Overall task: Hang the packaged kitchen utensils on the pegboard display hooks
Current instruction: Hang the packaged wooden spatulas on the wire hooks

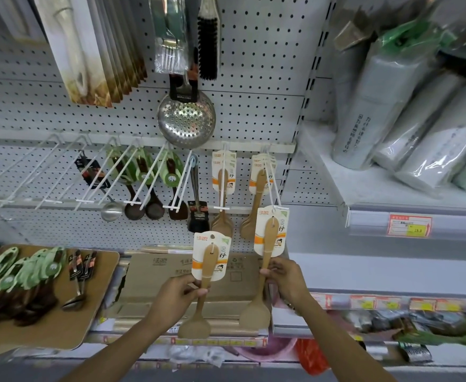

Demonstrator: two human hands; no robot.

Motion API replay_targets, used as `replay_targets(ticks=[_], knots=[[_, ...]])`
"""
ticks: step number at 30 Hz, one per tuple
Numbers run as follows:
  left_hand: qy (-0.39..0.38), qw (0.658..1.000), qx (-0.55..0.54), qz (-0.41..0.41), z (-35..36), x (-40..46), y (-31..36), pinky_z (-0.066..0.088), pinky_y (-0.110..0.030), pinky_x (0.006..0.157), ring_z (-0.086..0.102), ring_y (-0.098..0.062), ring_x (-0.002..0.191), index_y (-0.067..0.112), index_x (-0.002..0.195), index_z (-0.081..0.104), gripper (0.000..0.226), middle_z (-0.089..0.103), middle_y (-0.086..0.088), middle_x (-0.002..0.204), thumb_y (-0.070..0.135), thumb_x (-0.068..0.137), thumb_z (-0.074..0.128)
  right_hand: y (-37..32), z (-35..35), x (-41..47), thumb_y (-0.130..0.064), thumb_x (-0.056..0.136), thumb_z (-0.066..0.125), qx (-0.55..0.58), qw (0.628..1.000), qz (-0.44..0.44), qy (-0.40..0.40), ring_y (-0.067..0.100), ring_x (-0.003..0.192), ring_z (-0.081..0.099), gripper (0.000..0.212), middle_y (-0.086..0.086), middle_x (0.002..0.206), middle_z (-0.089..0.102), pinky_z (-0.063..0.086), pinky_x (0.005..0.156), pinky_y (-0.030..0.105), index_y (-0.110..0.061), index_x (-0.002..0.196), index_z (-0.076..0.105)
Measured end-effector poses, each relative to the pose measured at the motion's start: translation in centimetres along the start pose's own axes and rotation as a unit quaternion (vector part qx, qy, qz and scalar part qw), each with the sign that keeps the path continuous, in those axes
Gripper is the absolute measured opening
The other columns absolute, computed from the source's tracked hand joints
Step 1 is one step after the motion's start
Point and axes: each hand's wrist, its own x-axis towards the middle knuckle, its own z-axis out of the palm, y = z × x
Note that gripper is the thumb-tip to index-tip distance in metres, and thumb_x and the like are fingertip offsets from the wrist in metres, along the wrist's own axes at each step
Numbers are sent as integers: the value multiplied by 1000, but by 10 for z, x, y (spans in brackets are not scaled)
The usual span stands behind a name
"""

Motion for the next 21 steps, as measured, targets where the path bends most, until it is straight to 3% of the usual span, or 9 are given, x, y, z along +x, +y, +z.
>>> replay_targets(ticks=[8, 13, 14, 17, 21], knots=[[8, 1000, -10, -12, -3, -1, 0, 56, -45, 90, 74, -14, 89, 30, 82, 76, 23, 77, 4, 91, 8, 86, 72, -12, 0, 14, 1, 84, 71, -26, 1000, -6, 8, 19, 83, 71, 12, 6, 88, 73, 58, 65, 23, -10, 86, 72], [19, 1000, -8, -23, -3, -1, -1, 56, -46, 90, 74, -15, 88, 33, 82, 74, 22, 77, 4, 91, 11, 86, 73, -30, 3, 52, 10, 78, 72, -24, 999, 20, 18, 33, 82, 66, 19, 10, 80, 68, 59, 79, 47, -9, 78, 70], [23, 999, -9, -26, -4, -2, -2, 55, -47, 90, 73, -15, 89, 31, 81, 73, 20, 77, 4, 91, 12, 86, 73, -35, 5, 60, 11, 77, 73, -25, 999, 33, 22, 35, 83, 65, 20, 12, 80, 67, 58, 81, 49, -8, 77, 70], [31, 999, -9, -28, -4, -6, -2, 56, -44, 90, 73, -12, 89, 28, 83, 75, 15, 76, 6, 90, 13, 87, 73, -43, 9, 88, 7, 79, 73, -68, 996, 40, 29, 27, 78, 68, 16, 9, 81, 68, 61, 73, 34, -9, 80, 69], [46, 998, 2, -48, -6, -12, -2, 57, -33, 82, 71, -7, 84, 38, 86, 75, 25, 75, 10, 81, 13, 88, 72, -51, 8, 122, 6, 76, 77, -66, 997, 26, 38, 31, 85, 68, 25, 6, 78, 68, 58, 81, 45, -17, 74, 66]])
